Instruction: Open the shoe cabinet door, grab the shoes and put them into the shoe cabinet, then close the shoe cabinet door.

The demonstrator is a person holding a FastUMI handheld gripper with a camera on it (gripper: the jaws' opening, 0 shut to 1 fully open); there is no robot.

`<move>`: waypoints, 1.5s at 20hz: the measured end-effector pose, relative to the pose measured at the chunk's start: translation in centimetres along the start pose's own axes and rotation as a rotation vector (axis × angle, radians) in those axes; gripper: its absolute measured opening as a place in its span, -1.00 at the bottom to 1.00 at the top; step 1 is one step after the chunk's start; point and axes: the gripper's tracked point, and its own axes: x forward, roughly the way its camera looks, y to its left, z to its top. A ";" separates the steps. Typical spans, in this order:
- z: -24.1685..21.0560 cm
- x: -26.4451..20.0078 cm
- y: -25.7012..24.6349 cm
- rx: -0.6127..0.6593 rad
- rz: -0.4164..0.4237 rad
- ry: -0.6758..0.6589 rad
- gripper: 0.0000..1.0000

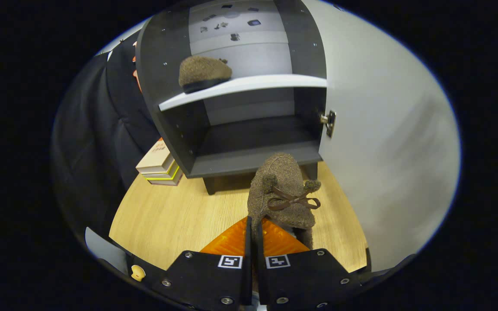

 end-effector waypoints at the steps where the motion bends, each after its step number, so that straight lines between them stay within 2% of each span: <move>1: 1.6 -0.7 0.2 -0.011 0.003 -0.025 -0.89; 4: 6.0 -2.2 0.7 -0.081 -0.004 -0.087 -0.89; 11: 17.7 -3.6 1.1 -0.127 -0.006 -0.254 -0.90; 17: 27.3 -1.1 1.4 -0.191 0.012 -0.325 -0.90; 23: 32.5 4.7 1.3 -0.214 0.002 -0.309 -0.90; 30: 33.6 12.3 0.0 -0.211 -0.039 -0.206 -0.89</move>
